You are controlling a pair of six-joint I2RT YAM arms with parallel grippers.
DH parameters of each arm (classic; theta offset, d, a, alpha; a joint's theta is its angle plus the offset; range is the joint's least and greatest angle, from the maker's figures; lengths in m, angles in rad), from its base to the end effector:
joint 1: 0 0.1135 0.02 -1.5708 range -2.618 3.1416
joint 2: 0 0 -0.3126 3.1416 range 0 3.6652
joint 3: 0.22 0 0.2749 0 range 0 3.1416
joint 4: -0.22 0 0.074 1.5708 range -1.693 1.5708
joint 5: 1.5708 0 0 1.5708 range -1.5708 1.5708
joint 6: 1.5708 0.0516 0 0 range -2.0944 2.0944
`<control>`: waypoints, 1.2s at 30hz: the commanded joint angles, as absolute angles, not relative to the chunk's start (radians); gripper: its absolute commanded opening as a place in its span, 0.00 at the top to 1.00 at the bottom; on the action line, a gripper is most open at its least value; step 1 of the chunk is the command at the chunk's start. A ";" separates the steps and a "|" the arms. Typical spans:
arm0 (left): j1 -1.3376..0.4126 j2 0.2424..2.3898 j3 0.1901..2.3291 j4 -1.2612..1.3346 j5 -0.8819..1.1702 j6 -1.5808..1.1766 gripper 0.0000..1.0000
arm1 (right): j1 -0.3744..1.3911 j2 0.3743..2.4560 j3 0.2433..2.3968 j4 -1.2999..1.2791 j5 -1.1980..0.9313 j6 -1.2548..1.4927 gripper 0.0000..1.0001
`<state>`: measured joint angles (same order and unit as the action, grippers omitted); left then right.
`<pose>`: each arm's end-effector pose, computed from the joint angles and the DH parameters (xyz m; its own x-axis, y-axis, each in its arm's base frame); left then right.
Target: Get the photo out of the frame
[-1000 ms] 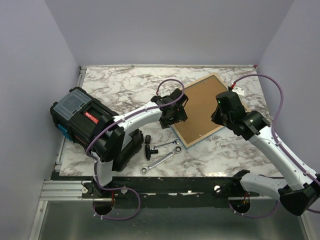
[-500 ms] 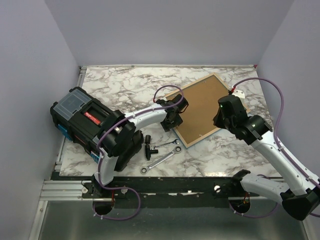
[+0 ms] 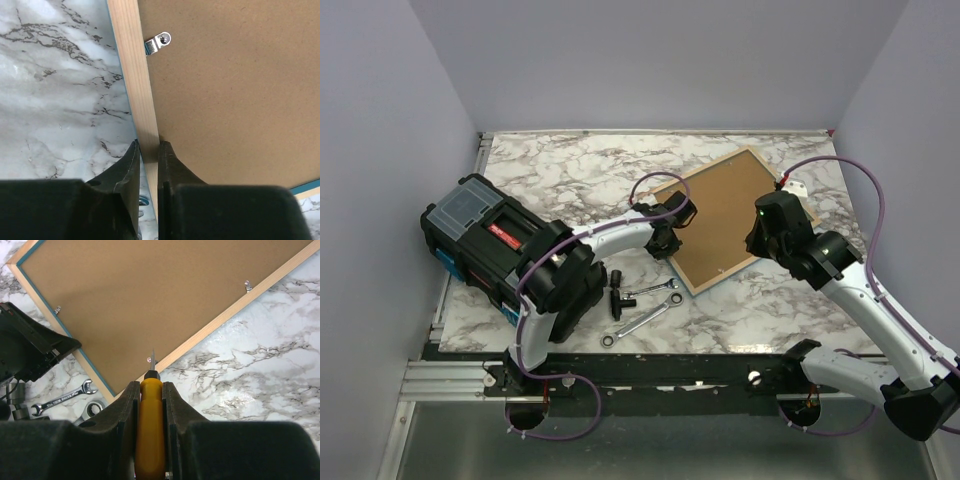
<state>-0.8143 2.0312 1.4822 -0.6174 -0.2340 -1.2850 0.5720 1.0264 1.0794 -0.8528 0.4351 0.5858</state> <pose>0.3299 -0.3321 0.1906 -0.7966 -0.5157 -0.3154 -0.4236 0.8484 -0.3174 0.1858 0.0938 0.3684 -0.6373 0.1860 -0.7478 0.1302 0.9825 0.1334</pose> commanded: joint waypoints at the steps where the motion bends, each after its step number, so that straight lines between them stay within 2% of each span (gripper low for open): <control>1: -0.831 2.042 1.485 -0.540 -0.294 -1.131 0.93 | 0.569 1.008 1.065 -0.826 0.436 0.586 1.00; 3: -0.832 2.048 1.505 -0.516 -0.291 -1.052 1.00 | 0.569 1.005 1.063 -0.826 0.443 0.584 1.00; 11: -0.836 2.125 1.631 -0.401 -0.132 -0.781 1.00 | 0.569 0.997 1.076 -0.834 0.473 0.574 1.00; 20: -0.835 2.224 1.811 -0.464 -0.055 -0.726 1.00 | 0.569 0.996 1.078 -0.841 0.473 0.573 1.00; 26: -0.839 2.202 1.803 -0.490 -0.046 -0.758 1.00 | 0.569 1.018 1.075 -0.847 0.466 0.569 1.00; 27: -0.840 2.190 1.797 -0.500 -0.052 -0.756 0.96 | 0.569 1.025 1.074 -0.846 0.463 0.569 1.00; 28: -0.840 2.178 1.795 -0.515 -0.061 -0.754 0.88 | 0.569 1.030 1.071 -0.841 0.458 0.572 1.00; 30: -0.839 2.144 1.786 -0.542 -0.069 -0.751 0.65 | 0.569 1.041 1.065 -0.828 0.443 0.572 1.00; 32: -0.839 2.100 1.765 -0.559 -0.067 -0.753 0.48 | 0.569 1.055 1.056 -0.808 0.428 0.575 1.00; 34: -0.840 2.046 1.741 -0.569 -0.054 -0.753 0.38 | 0.569 1.073 1.046 -0.782 0.410 0.574 1.00; 36: -0.839 1.985 1.727 -0.592 -0.031 -0.749 0.32 | 0.568 1.093 1.042 -0.757 0.402 0.572 1.00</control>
